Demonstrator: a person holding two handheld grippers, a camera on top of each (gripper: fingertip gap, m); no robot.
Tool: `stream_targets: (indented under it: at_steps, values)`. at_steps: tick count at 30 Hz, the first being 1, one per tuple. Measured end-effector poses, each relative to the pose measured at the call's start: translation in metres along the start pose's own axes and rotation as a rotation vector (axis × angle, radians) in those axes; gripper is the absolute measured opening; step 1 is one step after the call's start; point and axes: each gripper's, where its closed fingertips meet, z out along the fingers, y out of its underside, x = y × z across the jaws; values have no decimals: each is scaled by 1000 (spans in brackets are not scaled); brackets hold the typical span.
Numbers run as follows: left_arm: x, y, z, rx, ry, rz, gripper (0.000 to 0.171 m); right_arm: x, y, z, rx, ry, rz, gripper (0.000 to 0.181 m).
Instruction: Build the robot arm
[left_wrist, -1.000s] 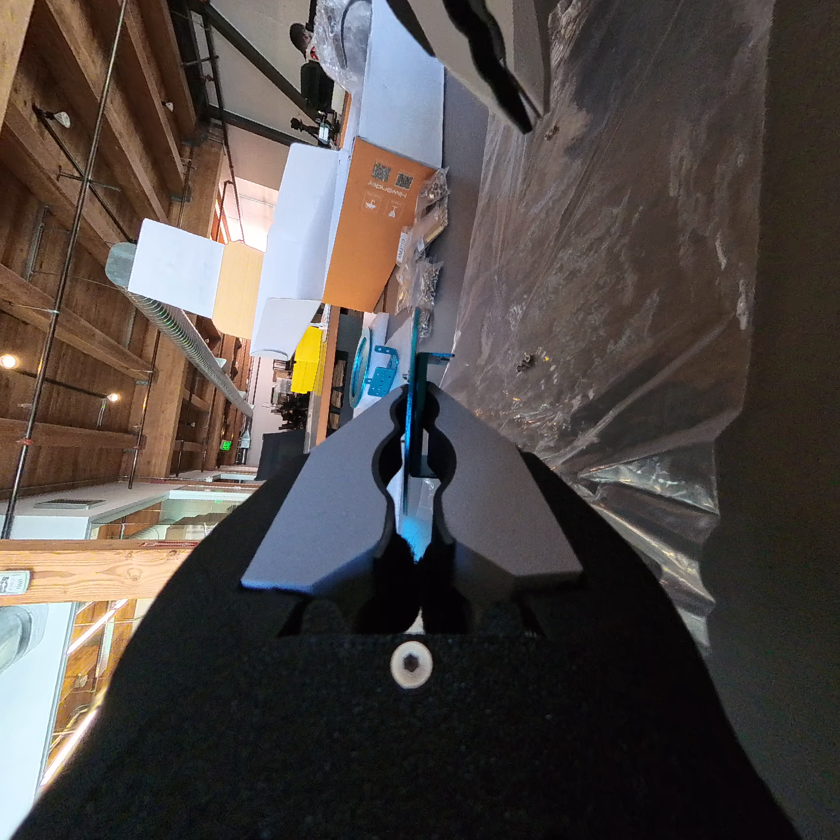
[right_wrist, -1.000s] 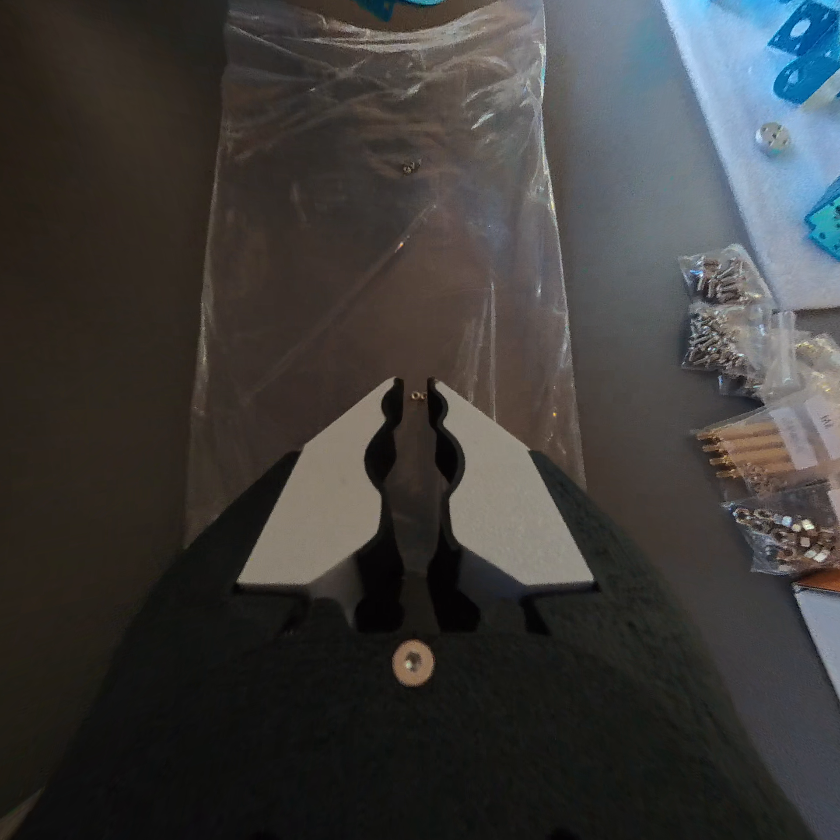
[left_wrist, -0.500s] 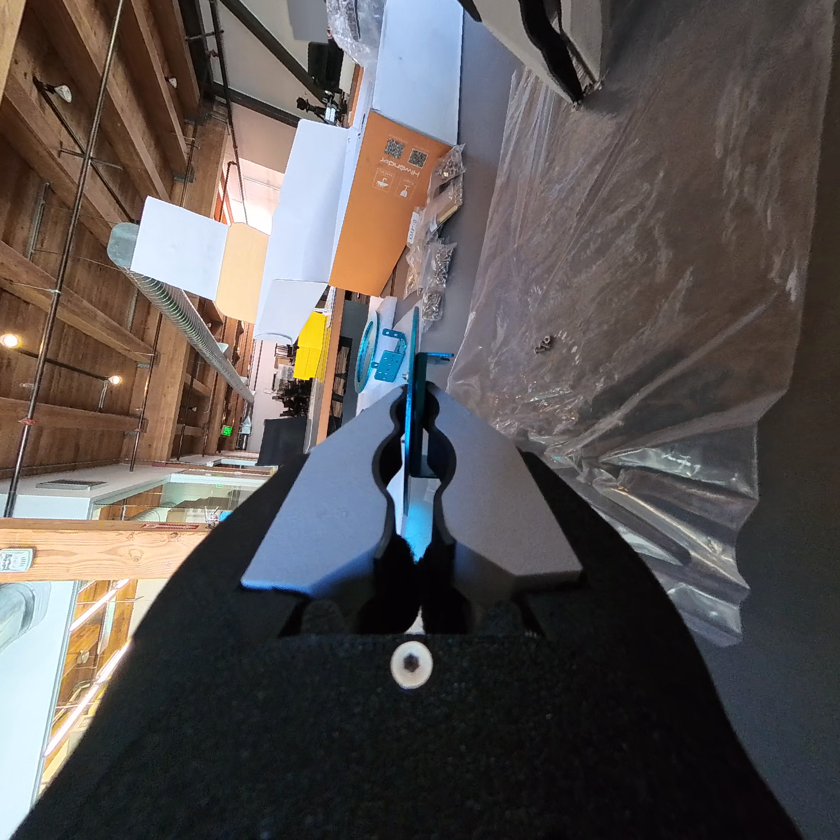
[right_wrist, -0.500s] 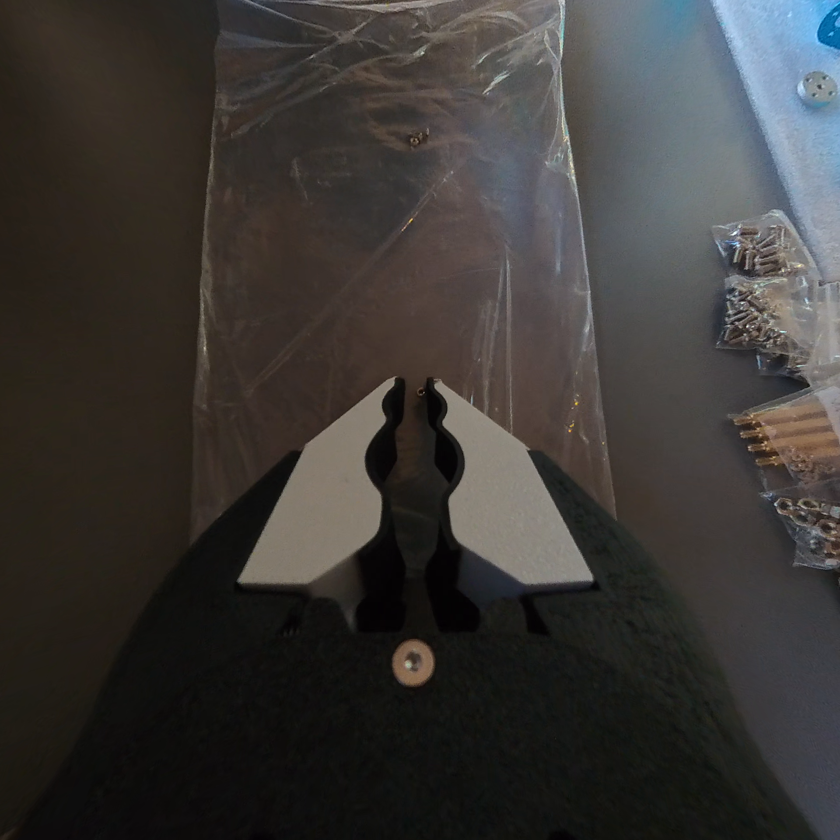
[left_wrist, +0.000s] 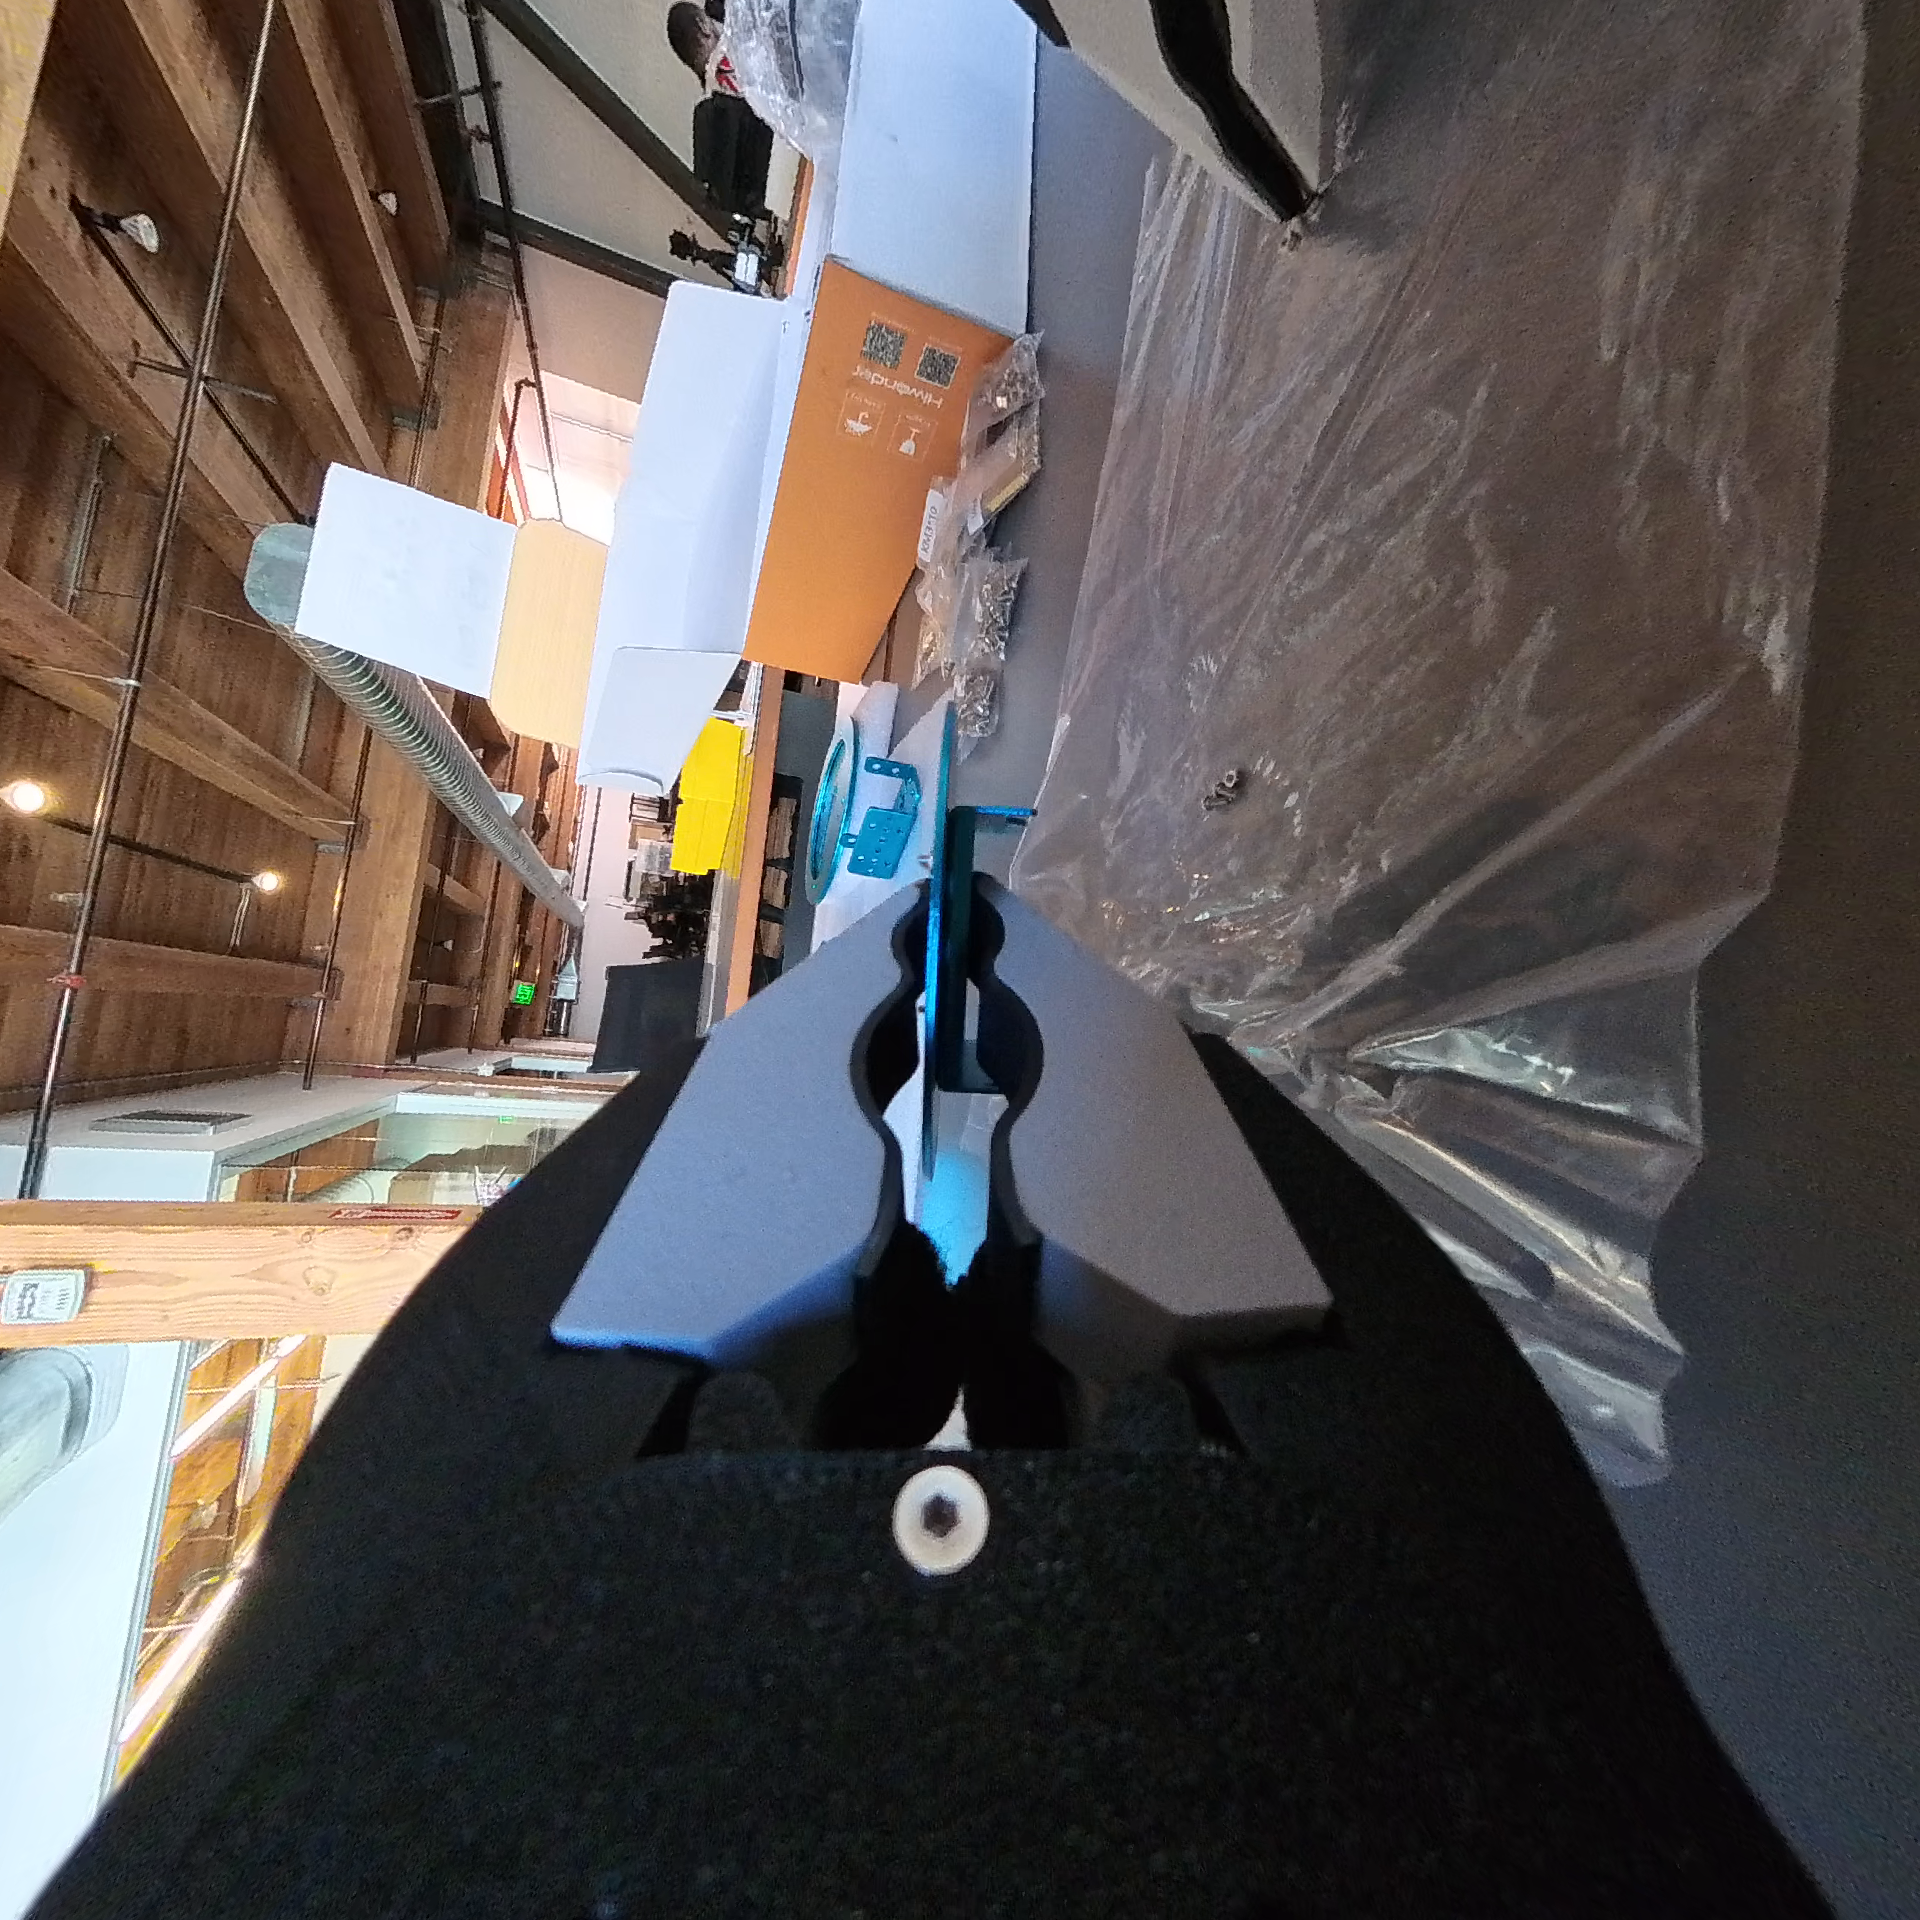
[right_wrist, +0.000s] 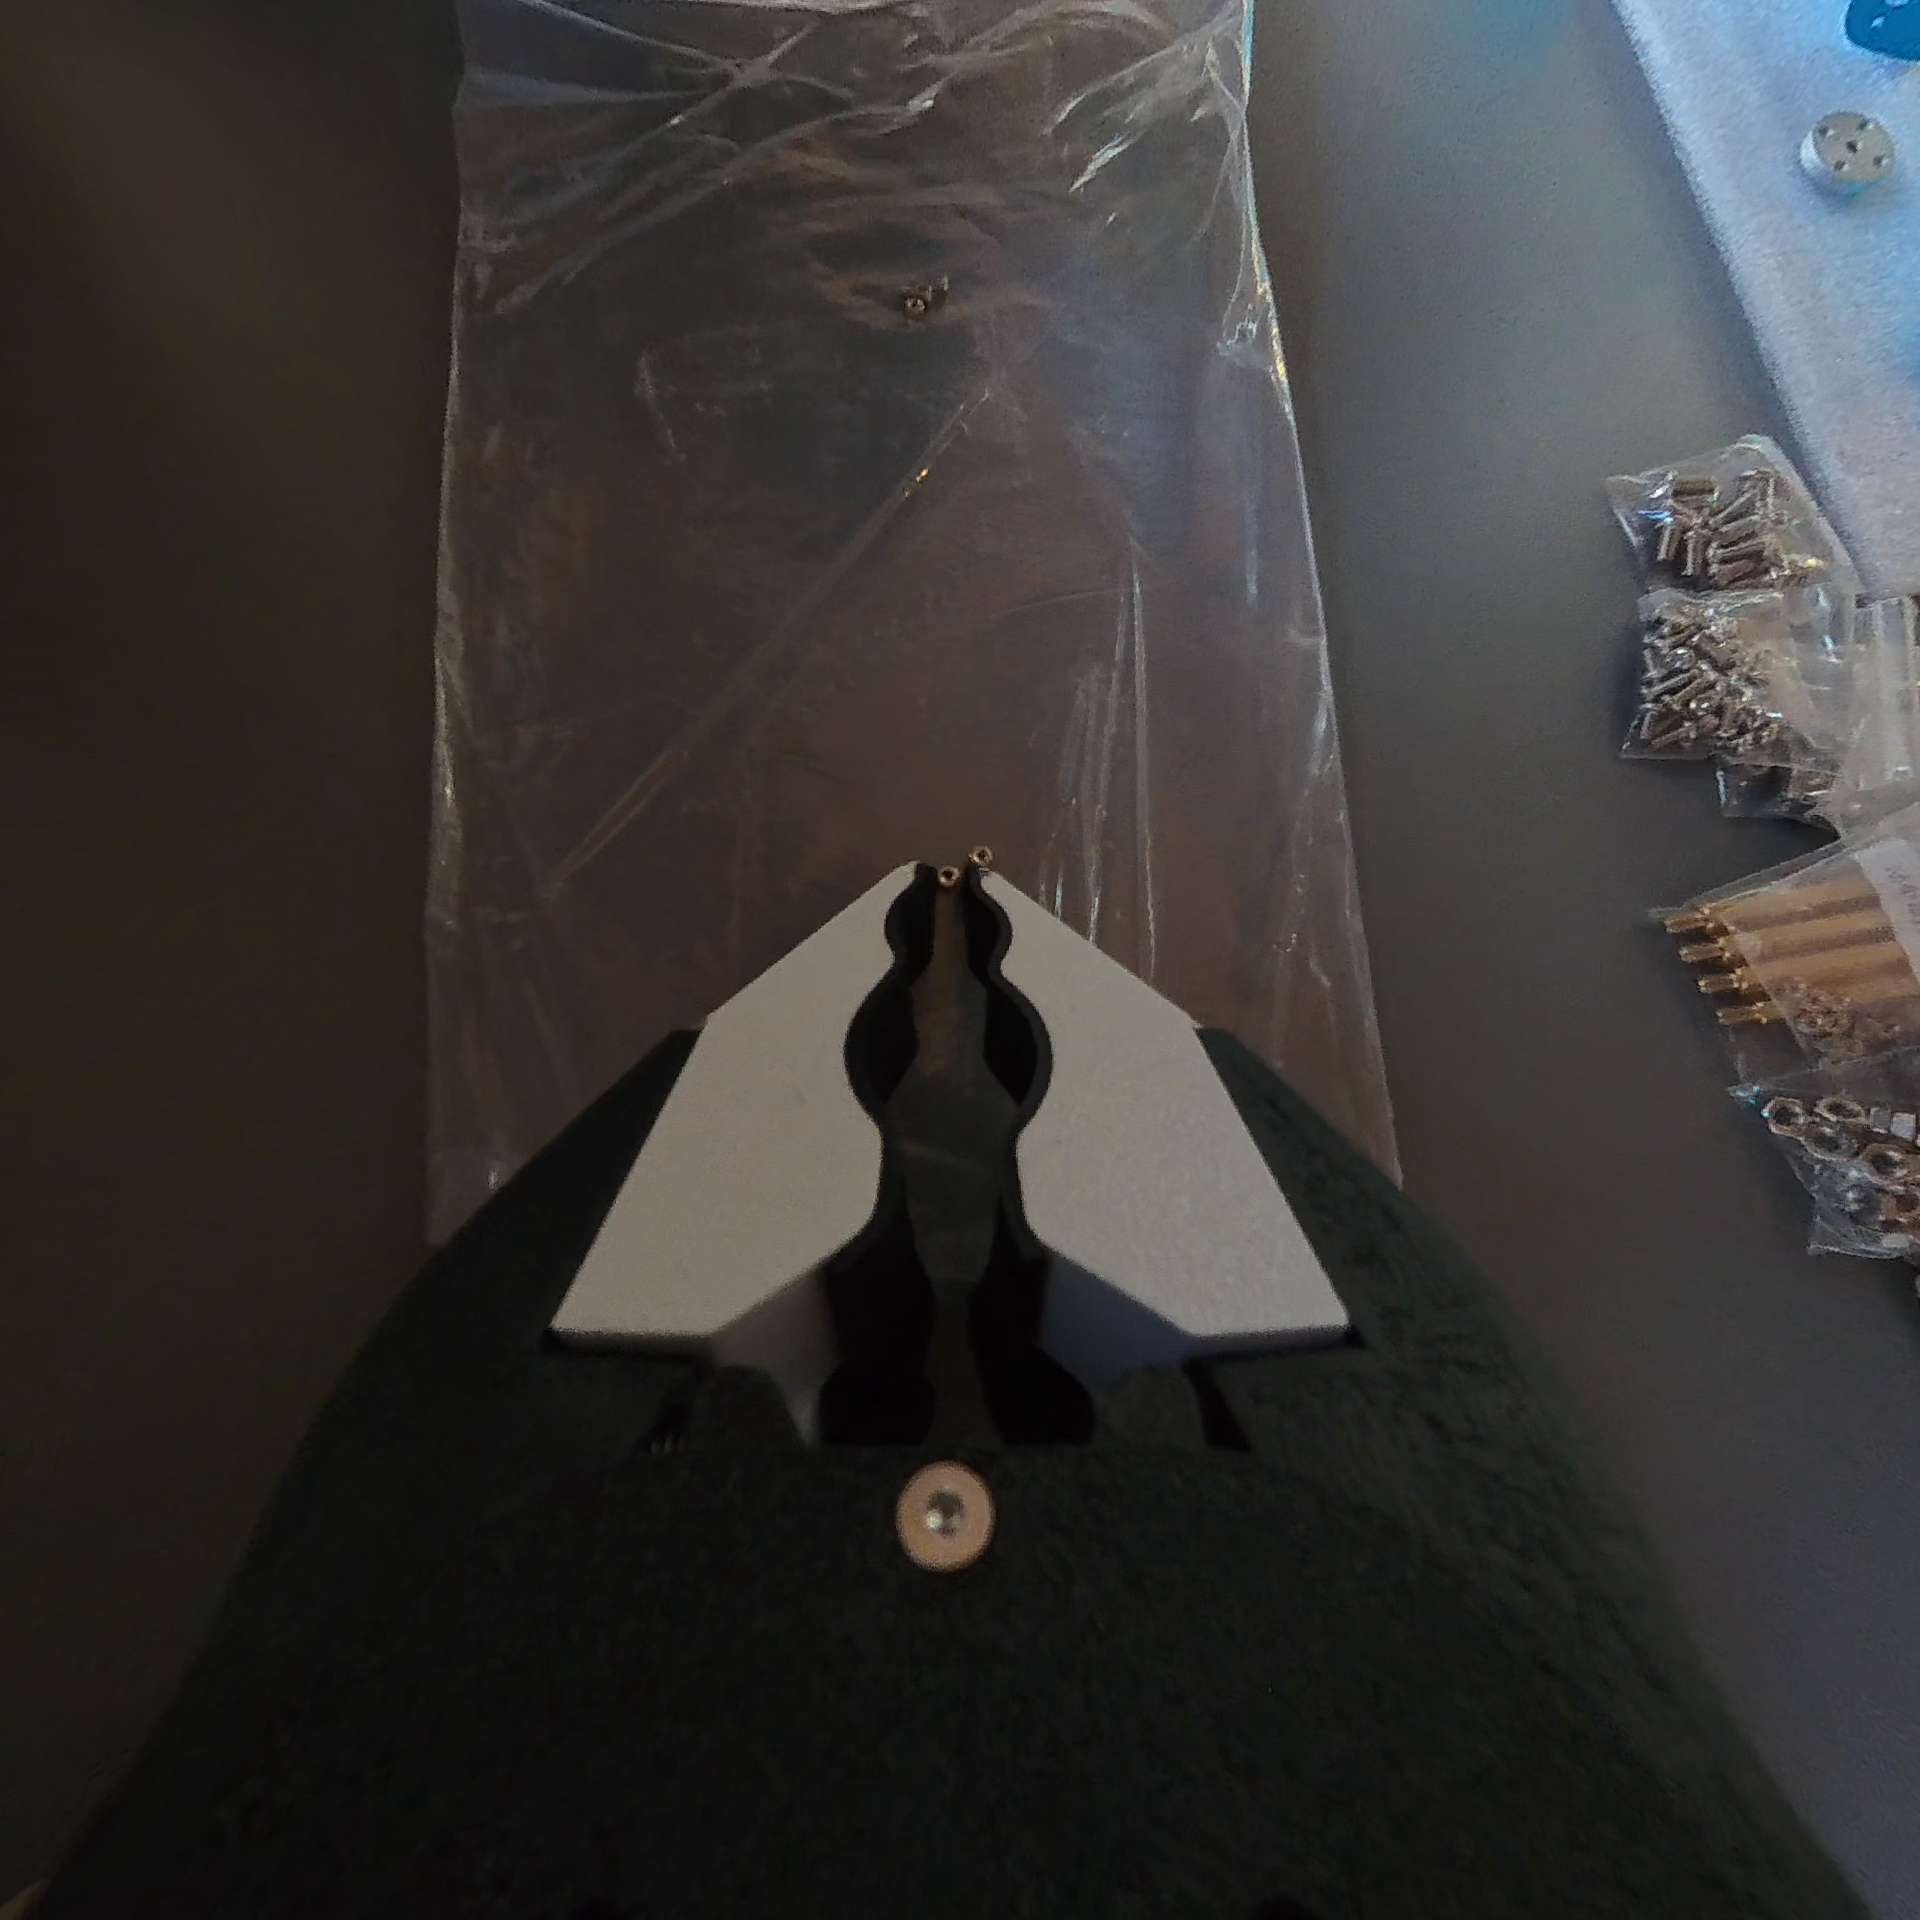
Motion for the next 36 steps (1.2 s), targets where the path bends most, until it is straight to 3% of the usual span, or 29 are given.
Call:
stream_targets:
  at_steps: [9, 18, 36]
  values:
    - [5, -6, 0, 14, 2, 26, 2, -4, -2, 1, -4, 13, -56, 0]
    - [7, -7, 0, 14, 8, 32, 2, -17, -19, 1, 57, -36, -62, 8]
    - [9, -13, -1, 29, 8, 48, 2, -18, -15, 13, 22, -31, -73, 6]
